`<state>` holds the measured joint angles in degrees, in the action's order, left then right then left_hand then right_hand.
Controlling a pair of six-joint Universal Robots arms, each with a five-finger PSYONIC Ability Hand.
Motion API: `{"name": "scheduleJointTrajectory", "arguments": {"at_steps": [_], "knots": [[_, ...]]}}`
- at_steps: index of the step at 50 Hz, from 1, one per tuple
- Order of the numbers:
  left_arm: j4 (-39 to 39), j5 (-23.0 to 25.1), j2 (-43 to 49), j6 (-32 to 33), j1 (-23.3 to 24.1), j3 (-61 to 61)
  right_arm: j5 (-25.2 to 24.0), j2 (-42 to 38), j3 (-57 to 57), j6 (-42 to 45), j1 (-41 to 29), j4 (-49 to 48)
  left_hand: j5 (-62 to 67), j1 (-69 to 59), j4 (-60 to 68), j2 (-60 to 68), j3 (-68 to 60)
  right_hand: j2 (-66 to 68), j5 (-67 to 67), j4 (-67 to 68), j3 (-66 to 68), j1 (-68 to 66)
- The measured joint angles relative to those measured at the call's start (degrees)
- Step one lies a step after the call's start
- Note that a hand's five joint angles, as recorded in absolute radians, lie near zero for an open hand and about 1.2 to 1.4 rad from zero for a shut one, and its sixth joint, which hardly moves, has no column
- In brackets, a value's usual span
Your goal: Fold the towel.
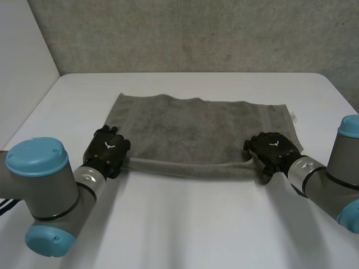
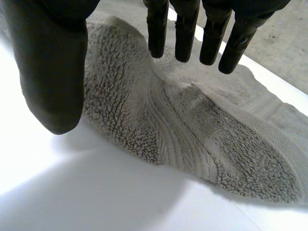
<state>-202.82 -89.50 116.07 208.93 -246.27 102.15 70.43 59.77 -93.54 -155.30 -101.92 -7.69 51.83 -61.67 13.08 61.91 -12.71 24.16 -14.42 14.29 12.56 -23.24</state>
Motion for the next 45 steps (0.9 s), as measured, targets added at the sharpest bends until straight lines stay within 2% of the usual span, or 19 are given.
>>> {"name": "scheduleJointTrajectory", "arguments": {"at_steps": [9,17,24,39,45], "knots": [[0.08,-1.14,-0.19,0.08,-2.15,0.26,-4.68,-1.34,3.48,6.25,-0.09,5.81,-0.01,-0.01,0.0,-0.27,0.0,11.12,-11.06,0.0,0.0,-12.06],[0.17,-1.23,-0.2,0.08,-2.55,0.33,-5.35,-2.11,6.24,16.32,0.07,12.36,-0.01,-0.01,0.0,-0.33,0.0,17.59,-17.56,0.0,0.0,-18.65],[0.14,-1.13,-0.03,0.14,-2.75,0.26,-4.86,-1.96,6.5,22.71,0.33,13.85,0.01,-0.01,0.0,-0.33,0.0,18.99,-19.44,0.0,0.0,-20.76],[0.0,-1.17,0.29,0.08,-4.53,0.2,-5.14,1.41,3.39,27.76,5.84,14.54,-0.01,0.0,0.0,-0.37,0.0,20.37,-20.6,0.0,0.0,-21.88],[-0.04,-1.25,0.26,0.05,-4.39,0.02,-5.89,2.98,0.88,27.69,7.28,14.05,-2.35,2.41,0.0,-2.53,0.0,27.01,-27.6,0.0,0.0,-28.67]]}}
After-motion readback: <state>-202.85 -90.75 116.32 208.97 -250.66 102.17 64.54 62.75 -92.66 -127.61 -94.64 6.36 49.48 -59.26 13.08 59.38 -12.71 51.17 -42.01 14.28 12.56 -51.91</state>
